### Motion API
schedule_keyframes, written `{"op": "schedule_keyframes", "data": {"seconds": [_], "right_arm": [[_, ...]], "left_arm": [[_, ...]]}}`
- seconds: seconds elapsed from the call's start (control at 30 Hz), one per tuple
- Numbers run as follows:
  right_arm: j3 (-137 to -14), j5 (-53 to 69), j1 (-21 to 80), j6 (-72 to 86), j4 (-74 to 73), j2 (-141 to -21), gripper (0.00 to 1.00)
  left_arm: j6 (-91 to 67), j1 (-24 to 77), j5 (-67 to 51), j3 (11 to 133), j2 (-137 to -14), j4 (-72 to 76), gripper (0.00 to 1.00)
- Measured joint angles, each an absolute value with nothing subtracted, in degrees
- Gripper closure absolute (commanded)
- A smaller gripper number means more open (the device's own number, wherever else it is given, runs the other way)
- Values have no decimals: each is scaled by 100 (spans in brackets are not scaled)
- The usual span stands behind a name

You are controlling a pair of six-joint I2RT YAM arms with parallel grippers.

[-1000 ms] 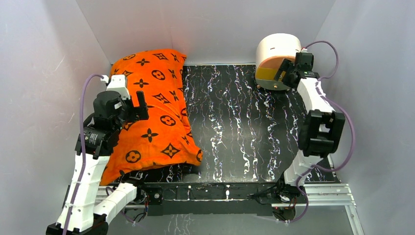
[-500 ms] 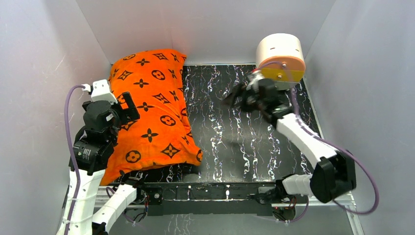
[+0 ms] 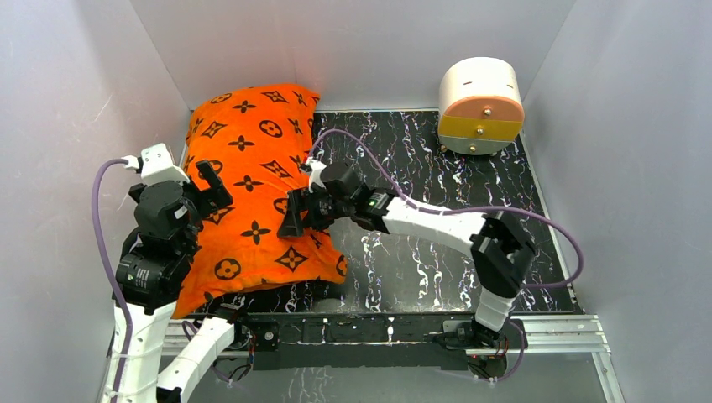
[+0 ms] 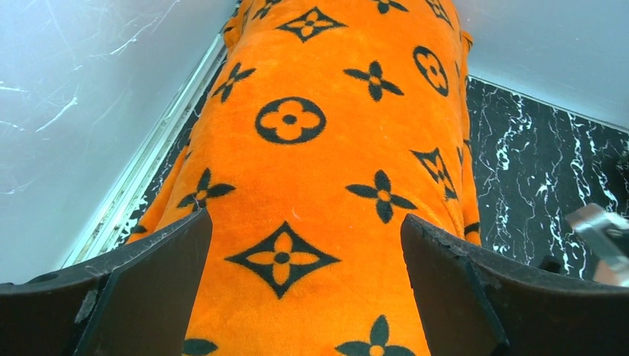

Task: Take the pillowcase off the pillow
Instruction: Turn over the pillow at the center of the board.

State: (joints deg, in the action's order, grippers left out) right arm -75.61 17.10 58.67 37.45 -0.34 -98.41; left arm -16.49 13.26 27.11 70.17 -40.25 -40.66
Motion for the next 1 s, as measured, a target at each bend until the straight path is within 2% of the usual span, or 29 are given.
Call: {"op": "schedule_keyframes", "data": {"seconds": [0.07,0.13,0.23,0.33,0.57,0.73,0.87,0.97,1.0], "right_arm": [[-7725,1612,5878,3728,-141,-10134,23],[-7662,1262,5870,3693,-279,-10202,51],[-7201,906,5734,3726,-235,-10057,82],[-6316,1505,5092,3957,202,-9769,100],[-4589,2740,3404,4403,1466,-9402,100],[-4403,3096,3188,4508,1791,-9529,100],[-4403,3334,3192,4567,2008,-9649,100],[-4407,3350,3194,4560,1994,-9651,100],[-4407,3339,3192,4545,1966,-9651,99]], "left_arm": [[-1653,1326,2808,7019,-4001,-4095,2],[-1653,1326,2904,7019,-4001,-4125,2],[-1651,1326,3006,7019,-4001,-4163,2],[-1649,1326,3074,7008,-4001,-4156,2],[-1695,1326,3074,6906,-4217,-4088,2],[-1990,1326,2902,6674,-4770,-4187,2],[-2261,1321,2143,6090,-5116,-3966,2],[-2482,1269,1404,5712,-5328,-3653,14],[-2554,1247,1179,5666,-5369,-3516,22]]}}
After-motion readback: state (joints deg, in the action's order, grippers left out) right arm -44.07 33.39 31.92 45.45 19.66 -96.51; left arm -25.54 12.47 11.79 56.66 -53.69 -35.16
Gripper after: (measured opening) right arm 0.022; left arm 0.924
